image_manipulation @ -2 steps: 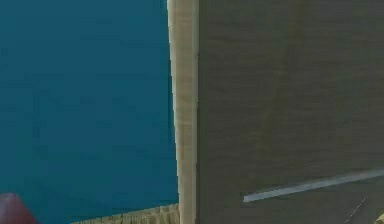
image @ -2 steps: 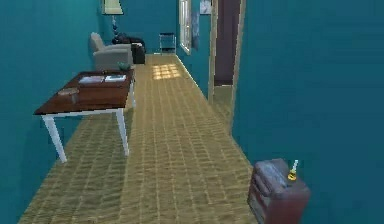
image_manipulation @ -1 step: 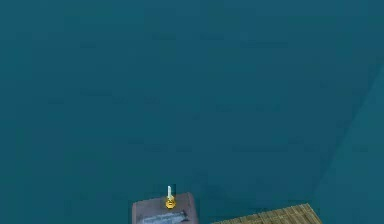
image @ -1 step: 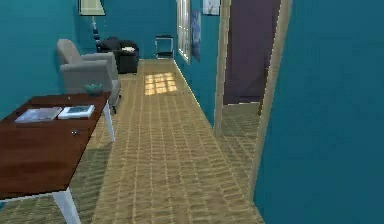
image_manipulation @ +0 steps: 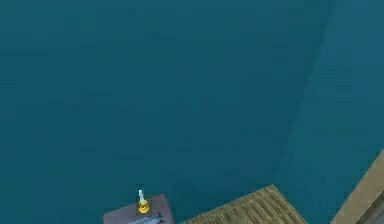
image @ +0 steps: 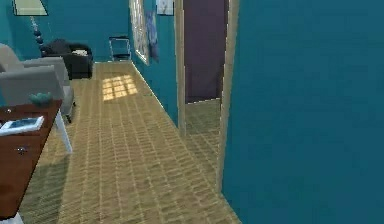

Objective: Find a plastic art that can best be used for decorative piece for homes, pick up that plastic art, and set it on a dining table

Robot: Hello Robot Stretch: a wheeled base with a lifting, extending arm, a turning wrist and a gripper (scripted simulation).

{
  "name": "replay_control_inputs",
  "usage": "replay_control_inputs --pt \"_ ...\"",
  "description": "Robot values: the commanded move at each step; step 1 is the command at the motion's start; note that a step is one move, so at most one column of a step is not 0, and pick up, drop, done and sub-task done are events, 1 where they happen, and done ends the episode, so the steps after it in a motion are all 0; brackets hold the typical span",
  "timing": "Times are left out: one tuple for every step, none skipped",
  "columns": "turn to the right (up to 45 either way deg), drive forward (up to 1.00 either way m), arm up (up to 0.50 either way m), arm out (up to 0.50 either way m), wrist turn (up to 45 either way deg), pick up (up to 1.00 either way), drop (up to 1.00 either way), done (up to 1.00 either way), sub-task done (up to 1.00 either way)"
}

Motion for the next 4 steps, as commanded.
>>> replay_control_inputs --pt "0.0 0.15 0.0 0.0 0.0 0.0 0.0 0.0 0.0" --pt "-33.0 0.0 0.0 0.0 0.0 0.0 0.0 0.0 0.0" --pt "0.0 0.4 0.0 0.0 0.0 0.0 0.0 0.0 0.0" --pt "27.0 0.0 0.0 0.0 0.0 0.0 0.0 0.0 0.0"
